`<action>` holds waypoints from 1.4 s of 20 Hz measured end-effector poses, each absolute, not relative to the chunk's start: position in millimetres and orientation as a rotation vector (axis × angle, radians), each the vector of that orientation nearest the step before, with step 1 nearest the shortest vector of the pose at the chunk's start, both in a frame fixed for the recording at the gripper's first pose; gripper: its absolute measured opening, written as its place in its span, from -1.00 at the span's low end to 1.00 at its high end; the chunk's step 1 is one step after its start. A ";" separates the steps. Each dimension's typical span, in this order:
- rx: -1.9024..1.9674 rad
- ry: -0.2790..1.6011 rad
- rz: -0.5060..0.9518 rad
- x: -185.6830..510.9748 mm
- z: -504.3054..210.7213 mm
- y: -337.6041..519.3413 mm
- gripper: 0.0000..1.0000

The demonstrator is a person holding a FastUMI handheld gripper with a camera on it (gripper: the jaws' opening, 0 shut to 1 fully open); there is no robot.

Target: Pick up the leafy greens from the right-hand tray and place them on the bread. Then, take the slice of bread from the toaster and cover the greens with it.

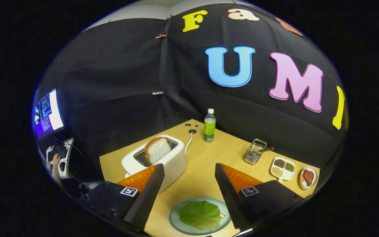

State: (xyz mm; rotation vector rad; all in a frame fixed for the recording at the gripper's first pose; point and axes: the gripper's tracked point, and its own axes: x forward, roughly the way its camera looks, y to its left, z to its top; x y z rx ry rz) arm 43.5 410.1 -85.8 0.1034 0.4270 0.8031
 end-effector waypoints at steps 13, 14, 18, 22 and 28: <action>0.150 0.522 0.813 49.4 -98.3 535.9 0.93; 0.134 0.545 0.800 50.9 -108.1 543.3 0.93; 0.132 0.643 0.689 67.1 -146.7 557.4 0.93; 0.135 0.709 0.572 81.3 -173.5 552.5 0.77; 0.220 0.749 0.581 75.2 -167.2 563.0 -0.46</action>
